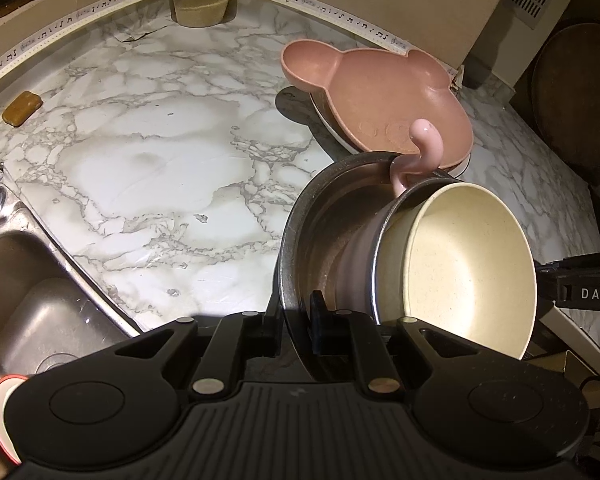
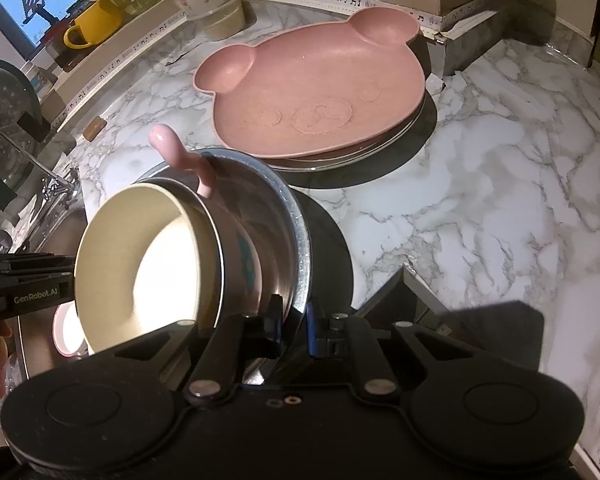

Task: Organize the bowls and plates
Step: 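Lift the nested bowl and pot stack with both grippers, tilting it, then carry the nested stack with both grippers over the pink bear plate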

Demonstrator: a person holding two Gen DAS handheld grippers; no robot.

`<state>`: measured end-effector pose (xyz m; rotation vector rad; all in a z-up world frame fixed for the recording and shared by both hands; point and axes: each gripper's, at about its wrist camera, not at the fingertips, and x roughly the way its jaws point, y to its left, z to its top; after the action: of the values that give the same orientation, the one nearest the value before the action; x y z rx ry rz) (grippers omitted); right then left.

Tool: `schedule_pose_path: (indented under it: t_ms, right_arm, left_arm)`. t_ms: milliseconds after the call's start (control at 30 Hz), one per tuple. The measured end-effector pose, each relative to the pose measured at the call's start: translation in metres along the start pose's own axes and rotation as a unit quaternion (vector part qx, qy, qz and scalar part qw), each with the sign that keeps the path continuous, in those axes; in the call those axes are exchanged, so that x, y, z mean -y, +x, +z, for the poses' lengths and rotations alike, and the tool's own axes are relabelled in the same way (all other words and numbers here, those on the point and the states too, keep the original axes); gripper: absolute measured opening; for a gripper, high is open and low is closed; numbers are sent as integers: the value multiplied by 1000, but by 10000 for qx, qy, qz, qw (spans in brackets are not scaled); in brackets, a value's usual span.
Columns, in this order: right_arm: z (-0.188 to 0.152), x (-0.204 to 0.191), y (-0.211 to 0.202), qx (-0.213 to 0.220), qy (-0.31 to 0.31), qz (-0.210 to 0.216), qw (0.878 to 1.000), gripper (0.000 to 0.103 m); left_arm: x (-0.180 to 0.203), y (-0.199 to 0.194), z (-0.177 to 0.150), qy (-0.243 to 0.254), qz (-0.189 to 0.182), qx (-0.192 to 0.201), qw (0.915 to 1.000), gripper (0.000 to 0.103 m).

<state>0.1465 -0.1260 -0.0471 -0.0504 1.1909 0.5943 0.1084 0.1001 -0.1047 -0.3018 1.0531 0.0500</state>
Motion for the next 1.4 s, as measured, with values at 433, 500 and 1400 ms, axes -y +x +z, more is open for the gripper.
schedule_pose_path:
  t_ms: [433,500,1400]
  right_arm:
    - [25,-2,-35,122,3,-66,9999,12]
    - [32,-1,-40,177,-8,-68,9998,12]
    - [160,55,-31,672,29,-281,9973,11]
  left_arm:
    - [16,-27,27,-94,-52,93,9999,12]
    - [19,-30,35,-89,-47,129,9999,12]
    - [54,5,171,4,305,640,9975,12]
